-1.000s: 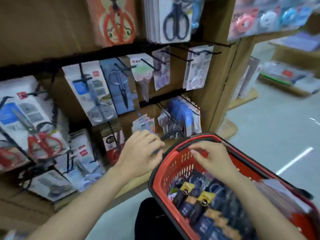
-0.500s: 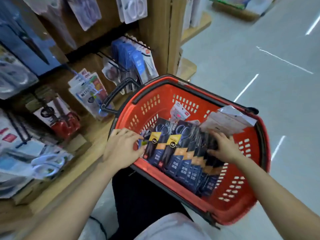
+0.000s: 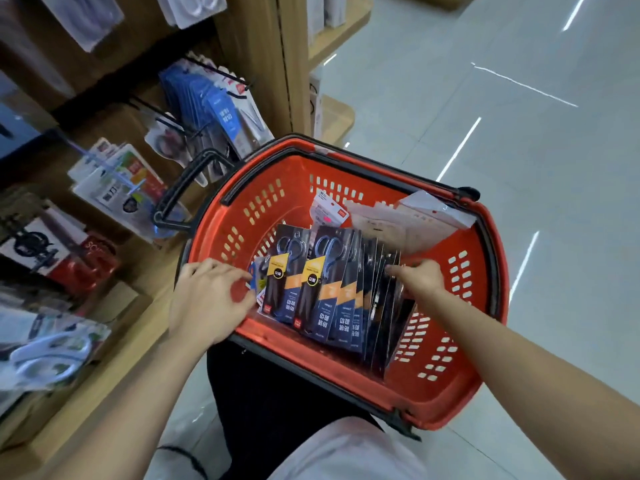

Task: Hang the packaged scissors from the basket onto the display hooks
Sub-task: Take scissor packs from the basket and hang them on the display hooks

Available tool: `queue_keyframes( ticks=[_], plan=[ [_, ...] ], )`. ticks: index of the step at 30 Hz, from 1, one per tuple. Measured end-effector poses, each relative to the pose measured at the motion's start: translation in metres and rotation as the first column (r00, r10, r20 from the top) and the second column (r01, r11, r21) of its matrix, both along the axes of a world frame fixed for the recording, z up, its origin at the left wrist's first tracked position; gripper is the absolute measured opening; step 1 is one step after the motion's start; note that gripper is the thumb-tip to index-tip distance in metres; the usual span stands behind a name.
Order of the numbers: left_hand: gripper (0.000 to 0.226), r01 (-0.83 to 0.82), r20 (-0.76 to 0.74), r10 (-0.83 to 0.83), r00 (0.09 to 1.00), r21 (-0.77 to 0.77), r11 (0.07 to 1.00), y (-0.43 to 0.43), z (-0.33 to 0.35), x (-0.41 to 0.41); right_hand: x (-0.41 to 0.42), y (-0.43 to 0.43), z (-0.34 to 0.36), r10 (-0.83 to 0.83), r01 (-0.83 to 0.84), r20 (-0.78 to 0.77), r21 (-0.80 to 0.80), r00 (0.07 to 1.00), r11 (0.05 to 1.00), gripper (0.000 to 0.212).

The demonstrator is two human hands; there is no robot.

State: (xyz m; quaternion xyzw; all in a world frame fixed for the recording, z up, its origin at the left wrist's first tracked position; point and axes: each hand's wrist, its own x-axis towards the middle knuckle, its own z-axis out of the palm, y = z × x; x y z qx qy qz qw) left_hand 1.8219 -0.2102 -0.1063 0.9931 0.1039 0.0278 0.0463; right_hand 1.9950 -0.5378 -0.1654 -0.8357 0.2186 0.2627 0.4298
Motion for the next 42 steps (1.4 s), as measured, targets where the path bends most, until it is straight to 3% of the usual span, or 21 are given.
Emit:
queue_keyframes(
  ticks=[2, 6, 8, 13, 16, 27, 29, 31, 33, 35, 37, 40, 42],
  plan=[
    [0.046, 0.006, 0.000, -0.006, 1.000, 0.004, 1.000, -0.001, 0.000, -0.001, -0.011, 0.011, -0.001, 0.100, -0.101, -0.028, -0.013, 0.995, 0.995, 0.060],
    [0.047, 0.007, 0.008, -0.007, 1.000, 0.003, 1.000, -0.002, 0.001, -0.001, -0.028, 0.034, -0.008, 0.136, -0.128, -0.068, 0.111, 0.988, 0.986, 0.104],
    [0.046, 0.007, 0.016, -0.007, 1.000, 0.006, 1.000, -0.003, 0.002, -0.001, -0.039, 0.050, -0.020, 0.181, -0.178, -0.068, 0.042, 0.981, 0.983, 0.123],
    [0.047, 0.001, 0.018, -0.001, 1.000, -0.014, 1.000, -0.005, 0.003, 0.000, -0.053, 0.078, -0.037, 0.121, -0.127, -0.051, -0.140, 0.991, 0.982, 0.132],
    [0.045, -0.001, 0.033, 0.001, 0.999, -0.017, 1.000, -0.004, 0.003, 0.000, -0.051, 0.067, -0.036, 0.126, -0.119, 0.049, -0.130, 0.991, 0.984, 0.132],
    [0.032, -0.008, 0.047, 0.008, 0.999, -0.014, 1.000, -0.004, 0.003, 0.000, -0.040, 0.049, -0.024, 0.140, -0.149, 0.066, 0.156, 0.988, 0.976, 0.109],
    [0.032, -0.008, 0.047, 0.009, 0.999, -0.016, 1.000, -0.003, 0.003, 0.000, -0.028, 0.043, -0.013, -0.056, 0.029, 0.119, 0.223, 0.991, 0.974, 0.099],
    [0.032, -0.011, 0.058, 0.012, 0.998, -0.016, 1.000, -0.003, 0.003, 0.000, -0.011, 0.031, 0.005, -0.316, 0.271, 0.230, 0.206, 0.921, 0.940, 0.101],
    [0.032, -0.012, 0.061, 0.013, 0.998, -0.024, 1.000, -0.003, 0.004, 0.000, 0.002, 0.018, 0.015, -0.406, 0.357, 0.323, 0.201, 0.855, 0.912, 0.109],
    [0.032, -0.010, 0.059, 0.012, 0.998, -0.033, 0.999, -0.003, 0.004, 0.000, 0.003, 0.013, 0.017, -0.374, 0.314, 0.353, 0.216, 0.858, 0.924, 0.100],
    [0.032, -0.007, 0.051, 0.009, 0.999, -0.035, 0.999, -0.004, 0.005, -0.001, 0.002, 0.012, 0.014, -0.282, 0.223, 0.380, 0.192, 0.881, 0.956, 0.079],
    [0.035, 0.001, 0.046, 0.001, 0.999, -0.039, 0.999, -0.004, 0.005, -0.002, 0.003, 0.015, 0.013, 0.010, 0.003, 0.467, -0.028, 0.884, 1.000, 0.025],
    [0.035, 0.005, 0.050, -0.003, 0.999, -0.044, 0.999, -0.004, 0.005, -0.002, 0.001, 0.016, 0.010, 0.263, -0.162, 0.508, -0.234, 0.820, 0.959, 0.016]
  ],
)
